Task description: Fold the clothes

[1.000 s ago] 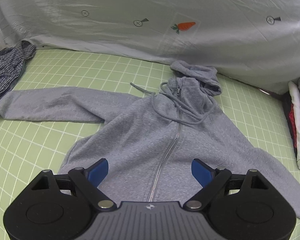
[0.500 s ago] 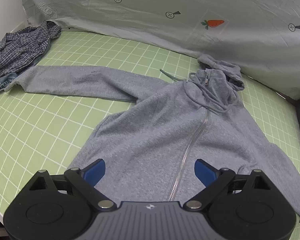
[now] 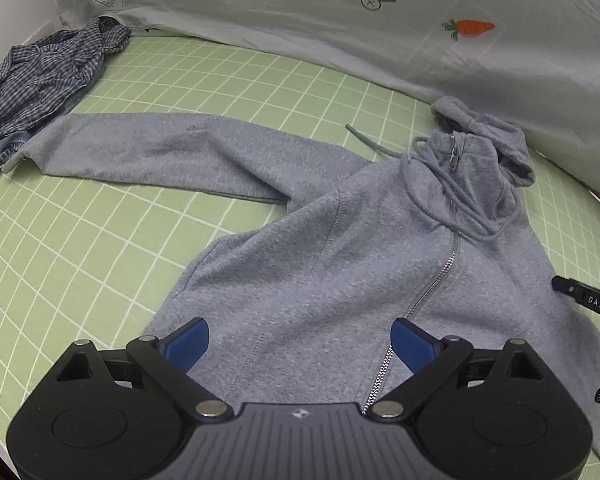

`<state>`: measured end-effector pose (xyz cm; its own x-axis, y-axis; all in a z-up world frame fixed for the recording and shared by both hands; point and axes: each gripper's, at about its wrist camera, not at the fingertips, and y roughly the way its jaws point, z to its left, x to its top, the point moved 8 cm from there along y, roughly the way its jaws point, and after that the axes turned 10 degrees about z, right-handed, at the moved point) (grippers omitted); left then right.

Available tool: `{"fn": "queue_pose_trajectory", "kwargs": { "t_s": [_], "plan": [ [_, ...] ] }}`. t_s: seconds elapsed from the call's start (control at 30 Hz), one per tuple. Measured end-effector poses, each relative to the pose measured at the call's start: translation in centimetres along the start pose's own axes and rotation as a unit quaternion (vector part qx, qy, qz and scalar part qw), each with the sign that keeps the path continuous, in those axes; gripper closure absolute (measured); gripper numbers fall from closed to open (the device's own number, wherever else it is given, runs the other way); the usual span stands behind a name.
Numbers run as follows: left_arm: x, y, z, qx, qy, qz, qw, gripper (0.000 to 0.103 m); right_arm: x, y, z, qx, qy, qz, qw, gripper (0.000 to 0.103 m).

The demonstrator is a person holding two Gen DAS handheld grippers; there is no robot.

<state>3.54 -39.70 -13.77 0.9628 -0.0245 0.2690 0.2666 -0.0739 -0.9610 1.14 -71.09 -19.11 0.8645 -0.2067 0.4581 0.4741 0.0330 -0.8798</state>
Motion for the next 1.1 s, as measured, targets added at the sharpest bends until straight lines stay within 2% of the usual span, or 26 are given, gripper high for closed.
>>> {"fn": "queue_pose_trajectory", "kwargs": {
  "t_s": [0.03, 0.17, 0.23, 0.33, 0.4, 0.43, 0.47, 0.5, 0.53, 0.63, 0.73, 0.8, 0.83, 0.9, 1.0, 1.1],
  "plan": [
    [0.1, 0.3, -0.2, 0.001, 0.003, 0.003, 1.0, 0.006, 0.1, 0.1, 0.1, -0.002, -0.019, 0.002, 1.0, 0.103],
    [0.3, 1.1, -0.6, -0.001, 0.011, 0.014, 0.9998, 0.006, 1.4, 0.7, -0.6, -0.035, -0.056, -0.005, 0.998, 0.103],
    [0.5, 1.3, -0.5, 0.0, 0.011, 0.016, 0.9998, 0.006, 2.8, 1.3, -1.9, -0.061, -0.043, -0.008, 0.997, 0.103],
    [0.8, 0.9, -0.1, -0.001, 0.005, 0.009, 0.9999, 0.006, 4.7, 1.7, -3.8, -0.074, -0.008, -0.014, 0.997, 0.103],
    [1.0, 0.6, 0.2, -0.002, 0.0, 0.002, 1.0, 0.006, 5.4, 0.8, -3.9, -0.052, 0.018, -0.027, 0.998, 0.102],
    [1.0, 0.4, 0.5, -0.002, -0.005, -0.001, 1.0, 0.006, 5.5, 0.3, -3.6, -0.033, 0.031, -0.03, 0.999, 0.093],
    [1.0, 0.3, 0.8, -0.002, -0.011, -0.003, 0.9999, 0.006, 5.2, -0.1, -3.0, -0.019, 0.034, -0.033, 0.999, 0.078],
    [1.0, 0.3, 1.0, -0.003, -0.016, -0.003, 0.9999, 0.006, 4.7, -0.5, -2.3, -0.008, 0.033, -0.034, 0.999, 0.058],
    [0.8, 0.3, 1.2, -0.005, -0.02, -0.001, 0.9998, 0.006, 4.0, -0.7, -1.4, -0.001, 0.024, -0.036, 0.999, 0.046],
    [0.3, 0.3, 1.4, -0.012, -0.024, 0.004, 0.9996, 0.006, 2.0, -0.2, 0.1, -0.001, -0.005, -0.013, 1.0, 0.047],
    [0.2, 0.0, 1.4, -0.013, -0.021, 0.0, 0.9997, 0.006, 0.5, 0.1, 0.6, -0.001, -0.009, -0.002, 1.0, 0.058],
    [0.2, -0.1, 1.4, -0.013, -0.021, -0.002, 0.9997, 0.006, -0.2, 0.1, 0.9, 0.004, -0.012, -0.001, 1.0, 0.078],
    [0.2, 0.0, 1.6, -0.012, -0.024, -0.002, 0.9996, 0.006, -0.3, 0.1, 1.1, 0.01, -0.019, 0.0, 1.0, 0.099],
    [0.3, 0.1, 1.7, -0.011, -0.03, 0.0, 0.9995, 0.006, -0.1, 0.3, 1.6, 0.007, -0.044, 0.002, 0.999, 0.099],
    [0.4, 0.3, 1.6, -0.013, -0.032, 0.003, 0.9994, 0.006, 0.8, 0.8, 1.9, -0.022, -0.076, -0.002, 0.997, 0.1],
    [0.5, 0.2, 1.5, -0.01, -0.026, -0.001, 0.9996, 0.006, 2.1, 1.3, 0.8, -0.025, -0.049, -0.009, 0.998, 0.1]
  ]
}}
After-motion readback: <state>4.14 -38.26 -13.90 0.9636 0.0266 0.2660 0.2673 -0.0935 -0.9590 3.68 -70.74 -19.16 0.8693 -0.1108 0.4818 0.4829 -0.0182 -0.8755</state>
